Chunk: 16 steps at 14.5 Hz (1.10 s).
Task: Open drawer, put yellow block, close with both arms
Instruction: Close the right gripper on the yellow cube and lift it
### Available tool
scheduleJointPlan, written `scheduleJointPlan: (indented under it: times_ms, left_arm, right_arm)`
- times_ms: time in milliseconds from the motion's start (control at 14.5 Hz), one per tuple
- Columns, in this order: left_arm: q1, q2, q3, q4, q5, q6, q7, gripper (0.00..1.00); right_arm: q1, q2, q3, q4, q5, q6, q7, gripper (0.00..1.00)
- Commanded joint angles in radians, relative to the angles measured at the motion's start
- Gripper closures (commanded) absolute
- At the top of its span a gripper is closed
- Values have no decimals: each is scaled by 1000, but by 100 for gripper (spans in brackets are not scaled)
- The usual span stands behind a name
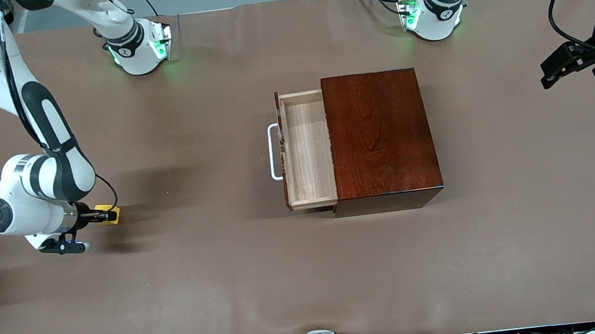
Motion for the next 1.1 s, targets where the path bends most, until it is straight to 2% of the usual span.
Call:
scheduleJointPlan:
  times_ms: [0,207,829,1036]
  left_arm:
    - [12,-9,-11,-10,19,15,15,0]
    - [12,-9,-11,-10,19,15,16,0]
    - [11,-9,-14,-12,19,15,18,0]
    - [12,-10,-14,-12,17,15,22,0]
  right_arm:
    - [17,-79,0,-14,15,-48,40,100]
    - [61,-132,1,35,15,-184,178,100]
    - [146,-238,1,150,15,-459,493,100]
    - [150,-267,1,181,49,-547,544,100]
